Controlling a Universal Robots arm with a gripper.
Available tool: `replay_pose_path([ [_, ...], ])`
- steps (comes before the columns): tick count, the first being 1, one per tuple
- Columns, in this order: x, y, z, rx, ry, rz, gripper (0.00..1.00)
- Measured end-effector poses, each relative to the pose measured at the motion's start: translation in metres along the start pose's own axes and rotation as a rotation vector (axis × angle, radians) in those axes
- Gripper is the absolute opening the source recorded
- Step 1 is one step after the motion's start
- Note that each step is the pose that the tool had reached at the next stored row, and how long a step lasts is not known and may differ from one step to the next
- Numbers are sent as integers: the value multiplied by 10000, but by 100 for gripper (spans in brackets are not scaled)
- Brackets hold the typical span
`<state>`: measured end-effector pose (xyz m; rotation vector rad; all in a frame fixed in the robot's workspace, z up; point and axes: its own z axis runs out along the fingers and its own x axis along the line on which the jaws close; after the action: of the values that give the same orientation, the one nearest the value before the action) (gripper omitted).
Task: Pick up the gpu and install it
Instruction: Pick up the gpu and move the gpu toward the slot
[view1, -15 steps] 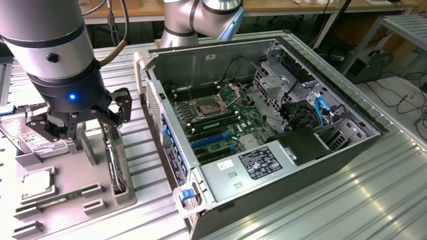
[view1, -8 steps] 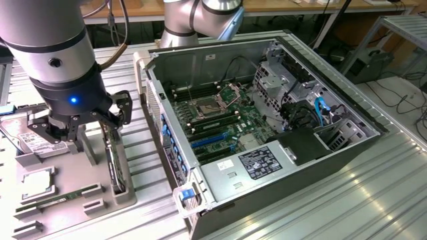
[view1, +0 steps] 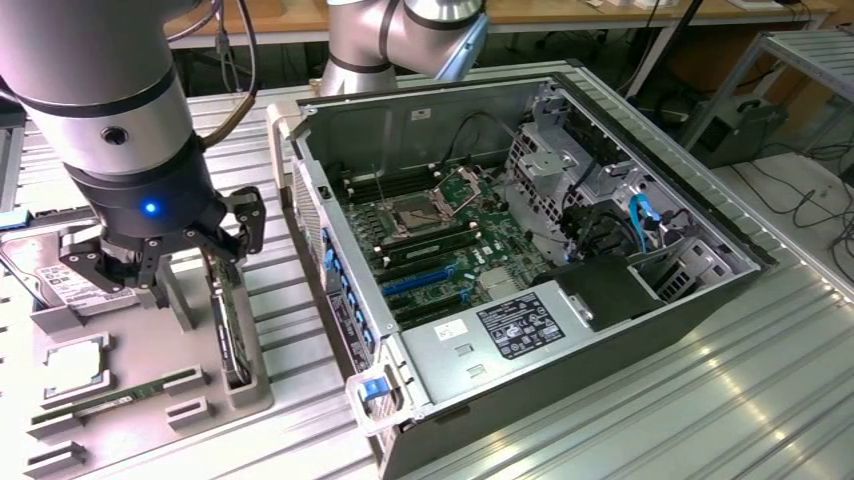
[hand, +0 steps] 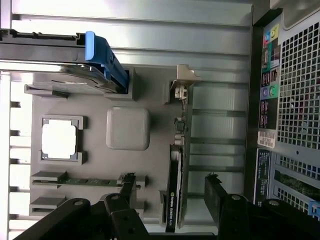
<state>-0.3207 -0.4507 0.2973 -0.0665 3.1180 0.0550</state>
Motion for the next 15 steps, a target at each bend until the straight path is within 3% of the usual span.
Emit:
replay_pose_path([
  [15, 3, -12, 92, 53, 2, -2, 66],
])
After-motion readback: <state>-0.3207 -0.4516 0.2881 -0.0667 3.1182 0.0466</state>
